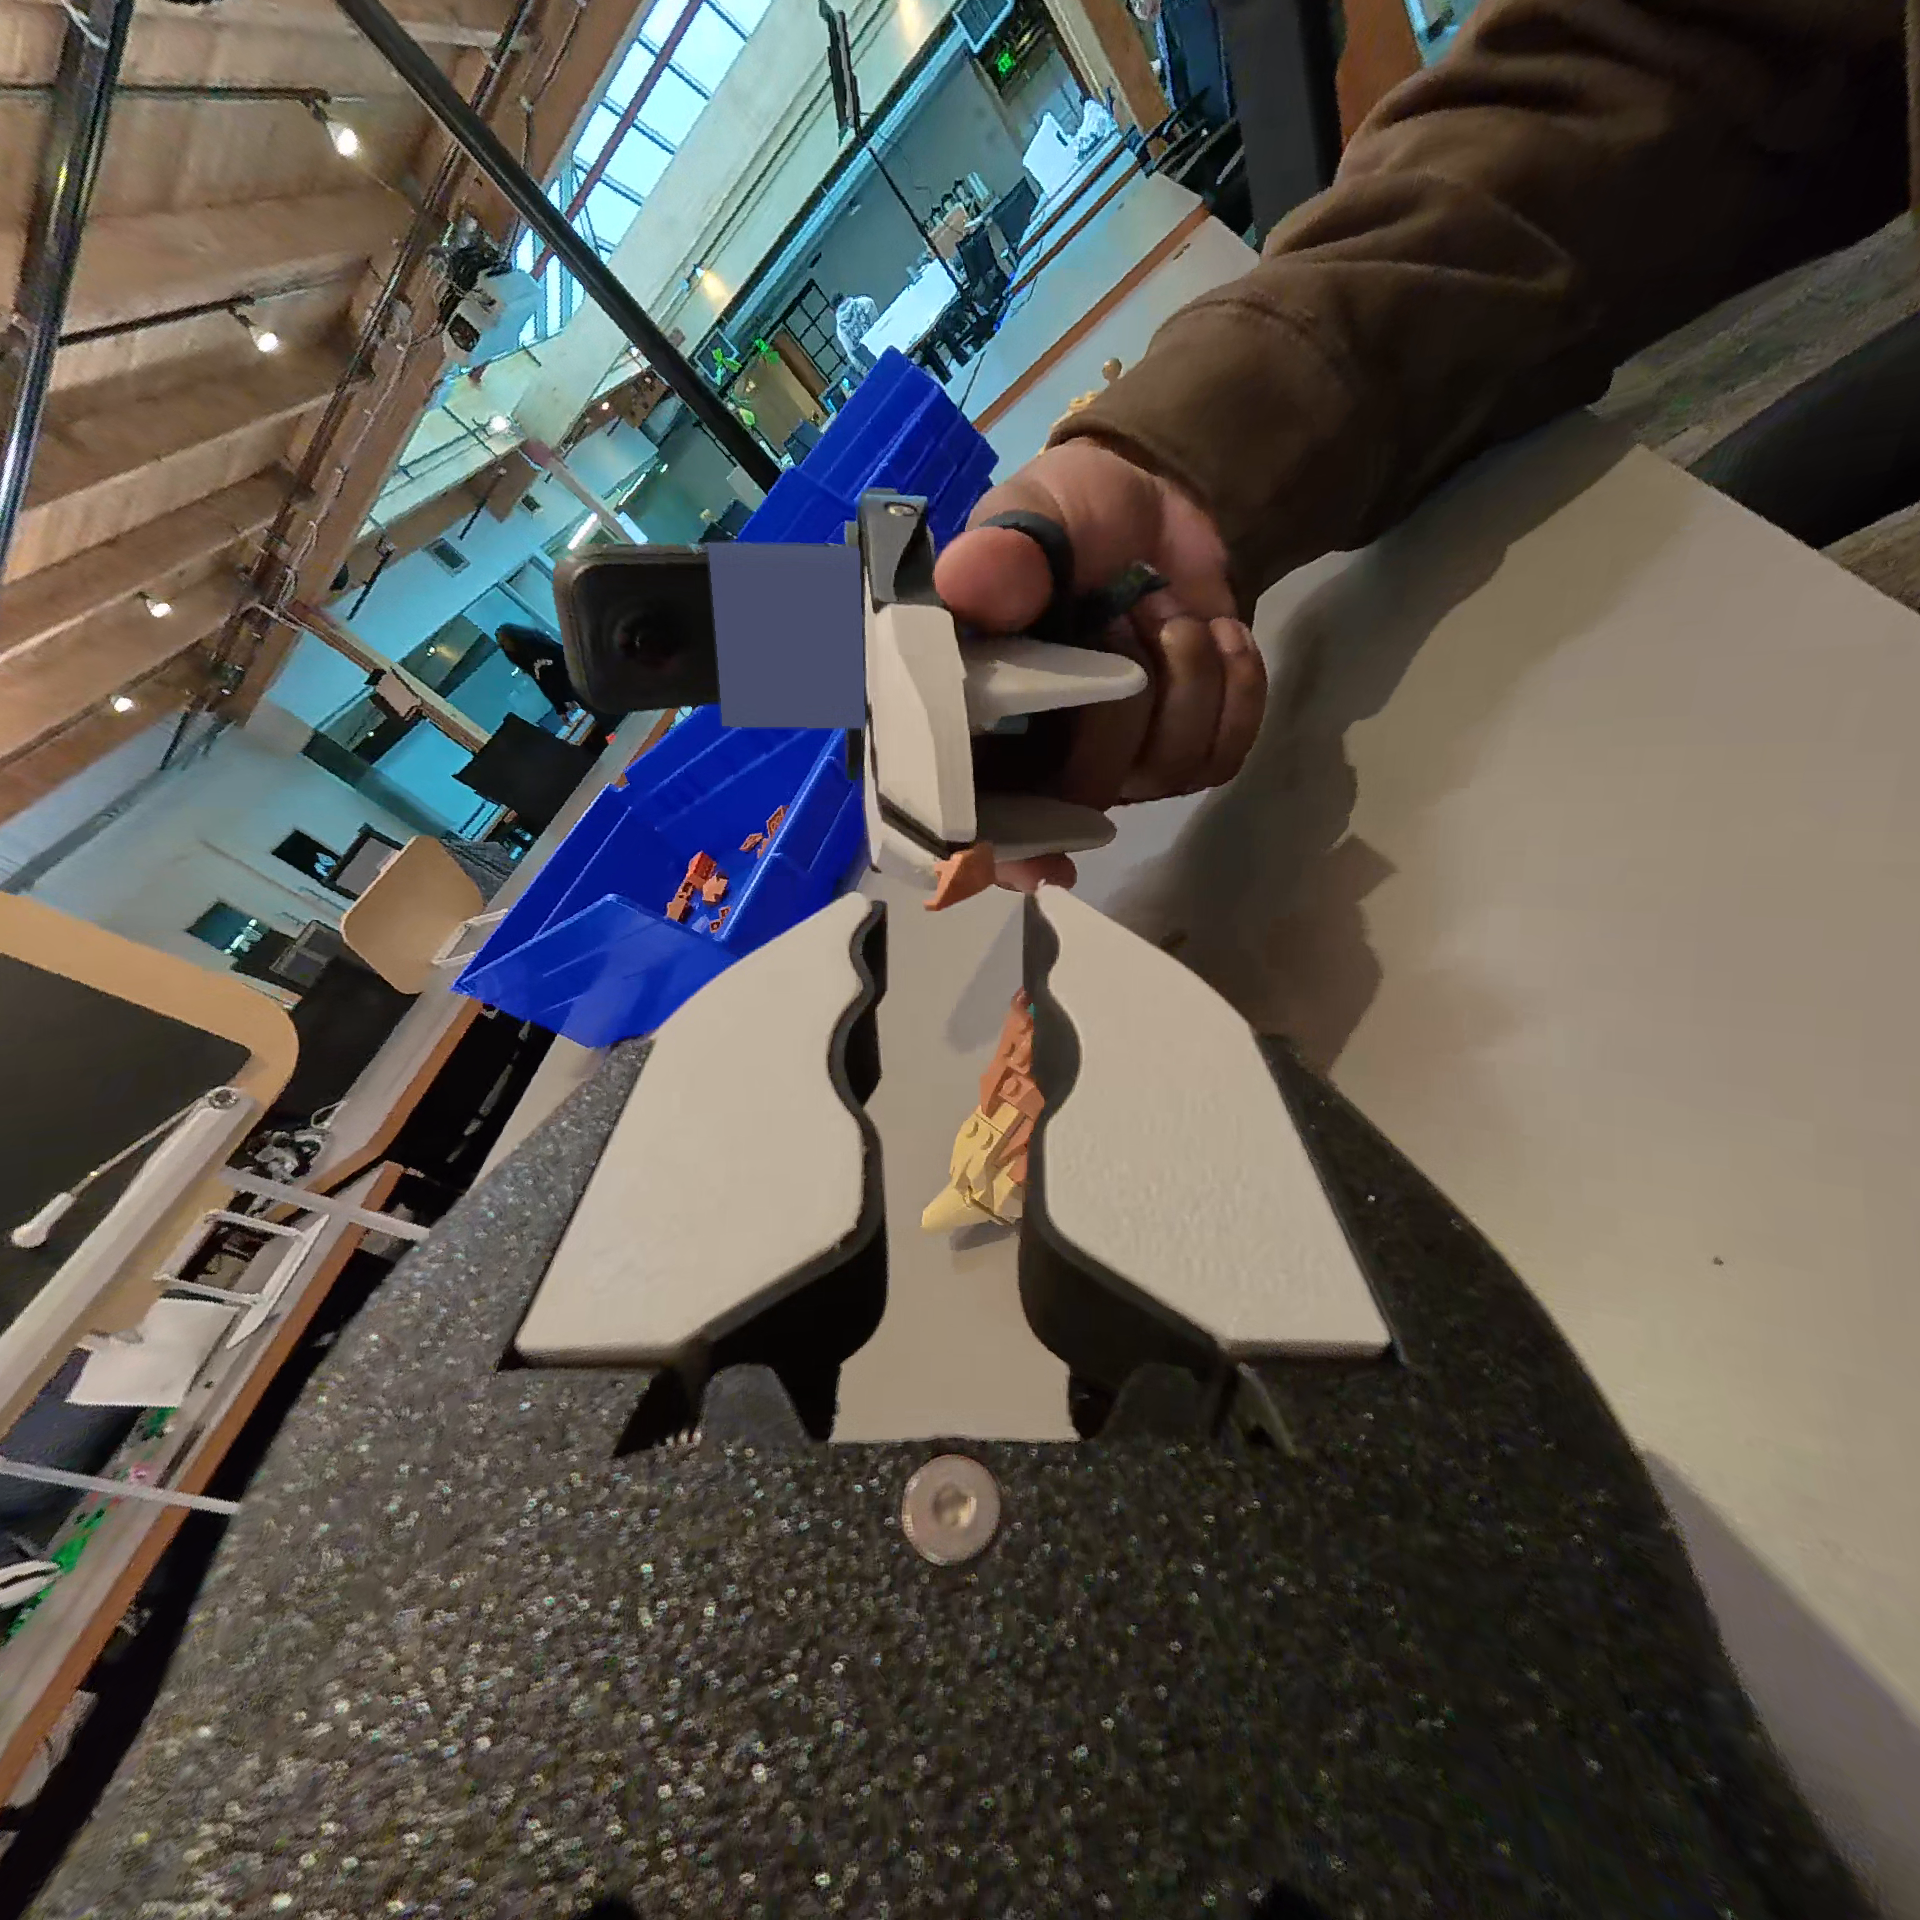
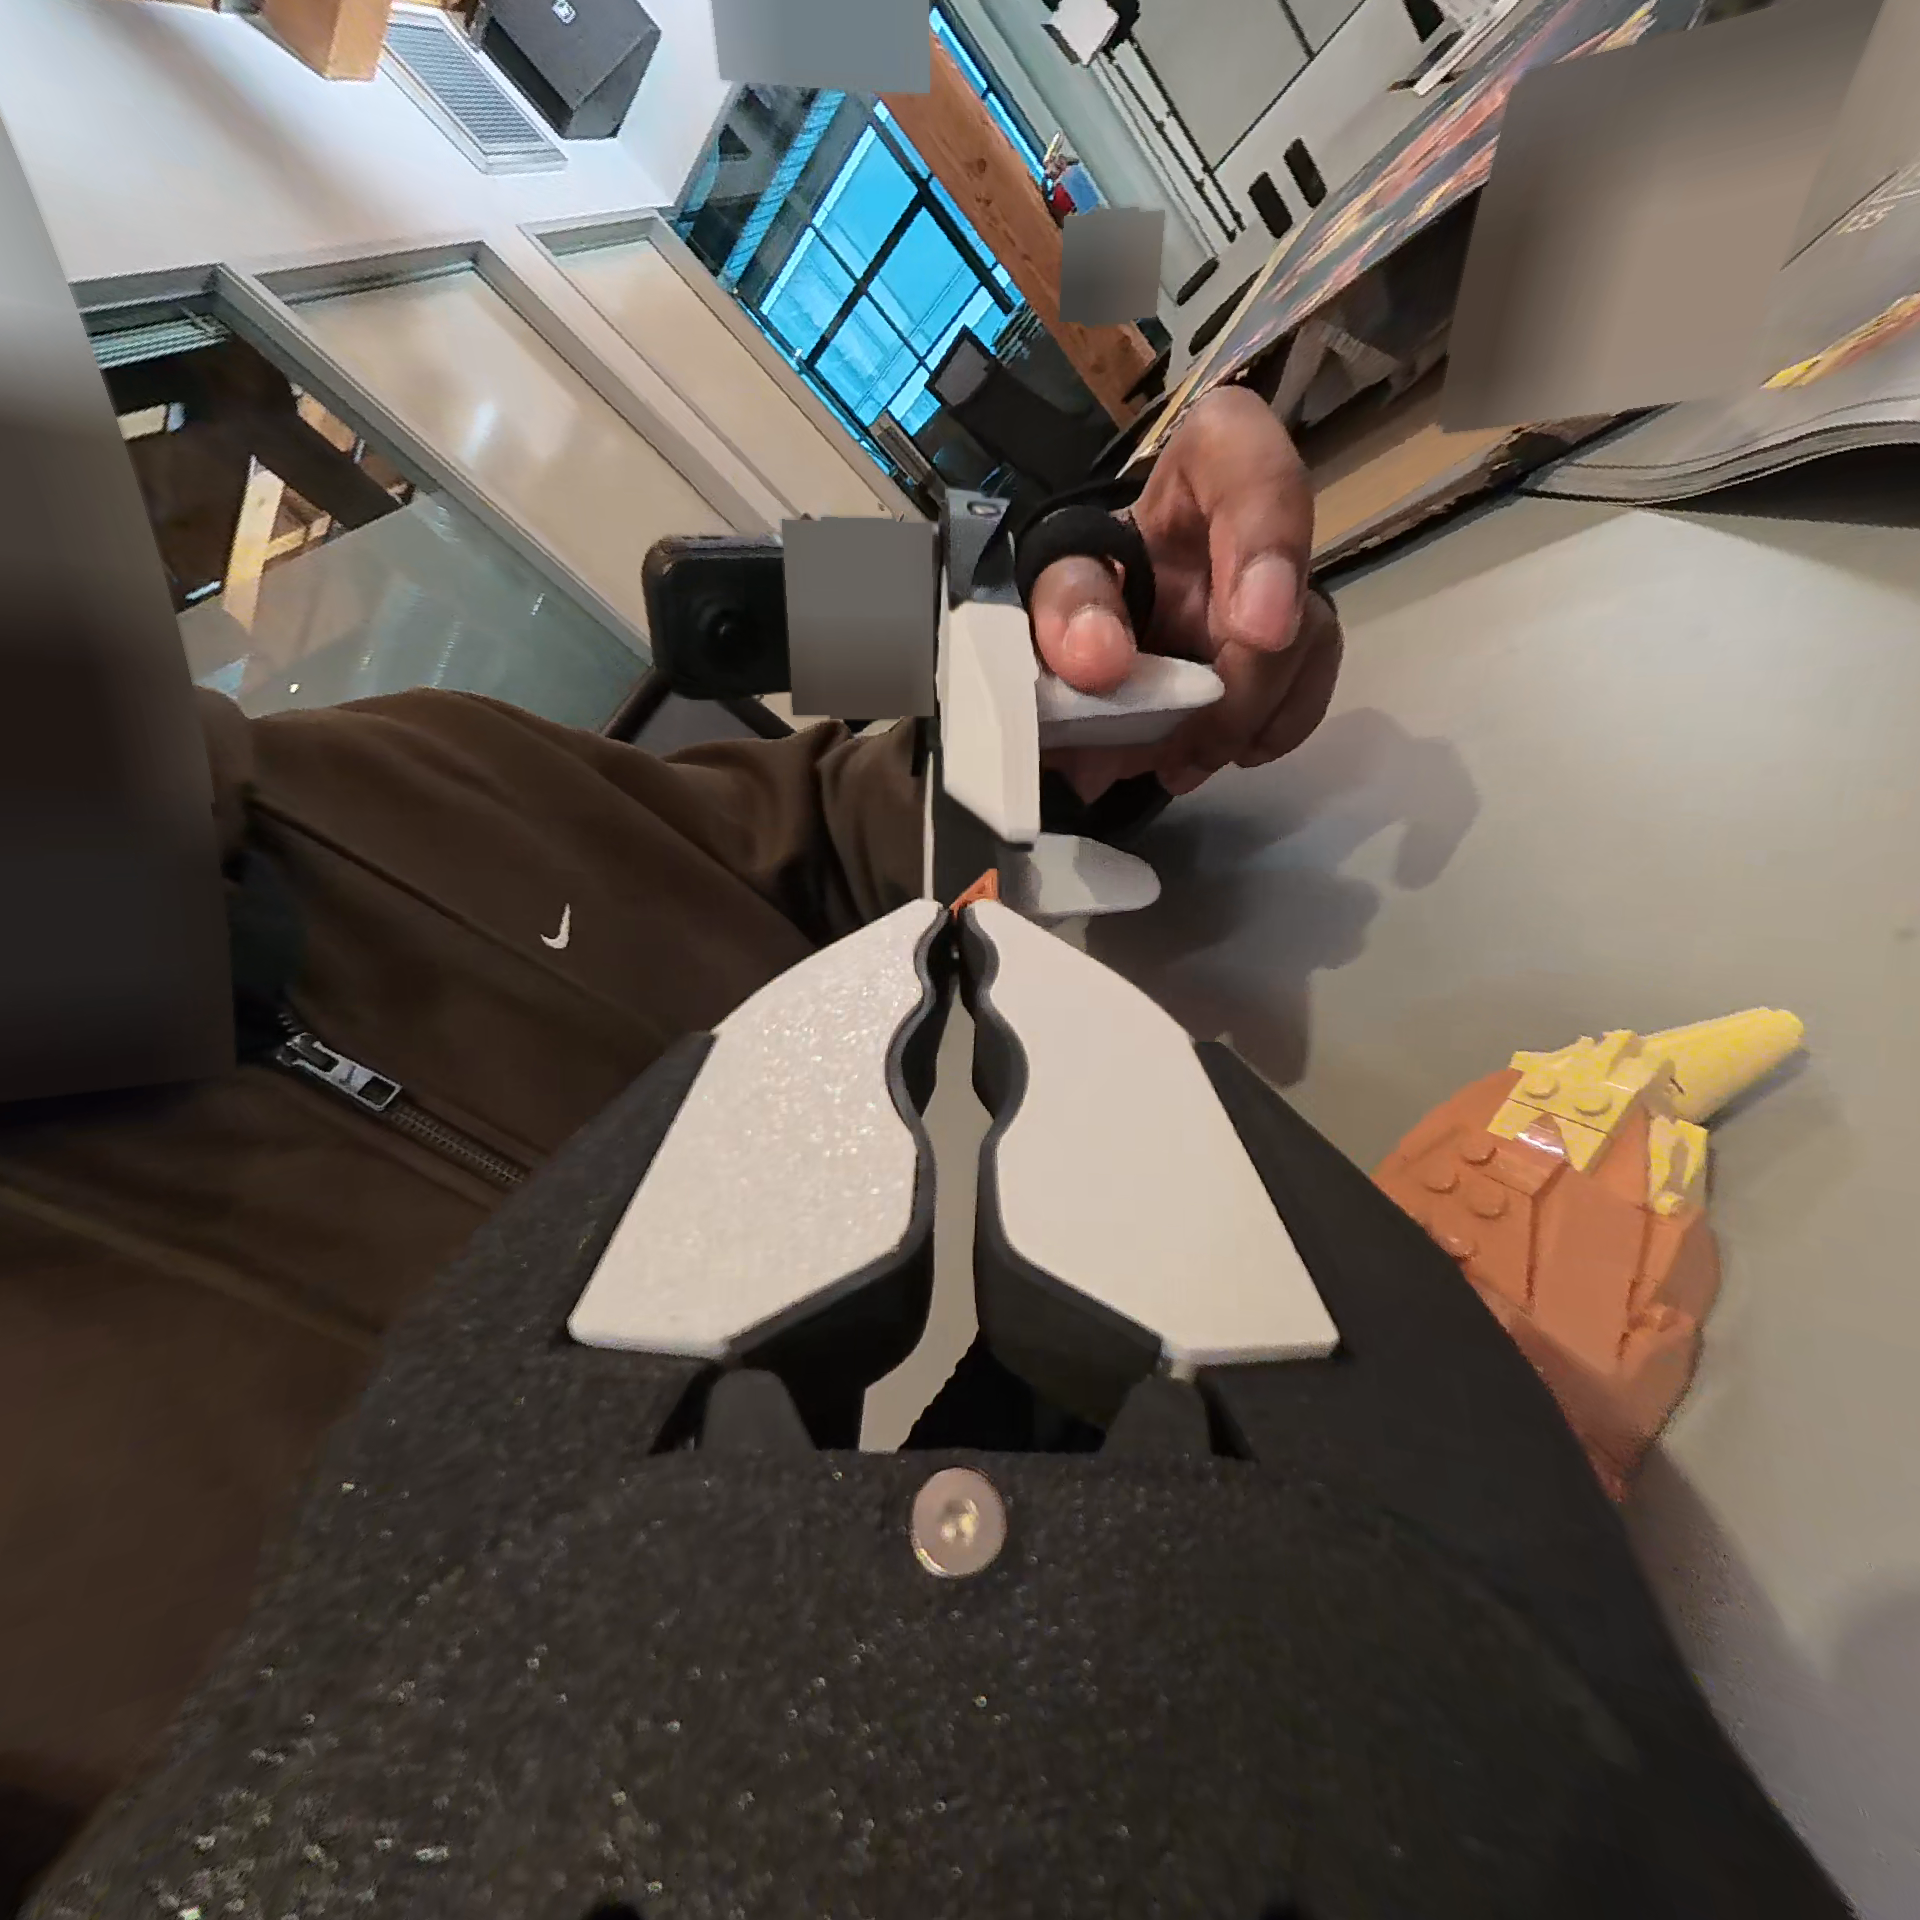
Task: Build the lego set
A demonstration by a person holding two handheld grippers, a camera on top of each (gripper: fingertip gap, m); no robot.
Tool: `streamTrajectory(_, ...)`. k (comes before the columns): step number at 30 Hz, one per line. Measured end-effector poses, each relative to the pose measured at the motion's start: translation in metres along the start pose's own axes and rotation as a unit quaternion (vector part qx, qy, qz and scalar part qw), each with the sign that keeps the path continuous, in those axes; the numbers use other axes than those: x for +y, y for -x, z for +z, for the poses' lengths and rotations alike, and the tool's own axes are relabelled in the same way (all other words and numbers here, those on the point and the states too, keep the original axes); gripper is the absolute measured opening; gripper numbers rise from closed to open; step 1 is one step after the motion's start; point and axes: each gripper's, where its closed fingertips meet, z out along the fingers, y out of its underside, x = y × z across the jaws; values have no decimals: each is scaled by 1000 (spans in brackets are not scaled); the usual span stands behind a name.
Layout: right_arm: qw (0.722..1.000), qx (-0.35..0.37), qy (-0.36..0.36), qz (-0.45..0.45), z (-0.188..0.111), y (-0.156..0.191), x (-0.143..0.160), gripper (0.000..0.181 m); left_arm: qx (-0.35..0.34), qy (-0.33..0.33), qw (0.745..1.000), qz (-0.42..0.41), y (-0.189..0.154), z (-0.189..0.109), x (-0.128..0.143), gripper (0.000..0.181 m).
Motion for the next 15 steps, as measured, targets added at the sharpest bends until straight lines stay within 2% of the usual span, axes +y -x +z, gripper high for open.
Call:
streamTrajectory(9, 1000, -9, -10, 17, -1, -3, -1, 0, -23, 7, 999, 41, 0, 1, -1, 6)
streamTrajectory(15, 1000, 3, -11, 23, -2, -10, 2, 0, -8, 24, 1000, -1, -4, 4, 7, 5)
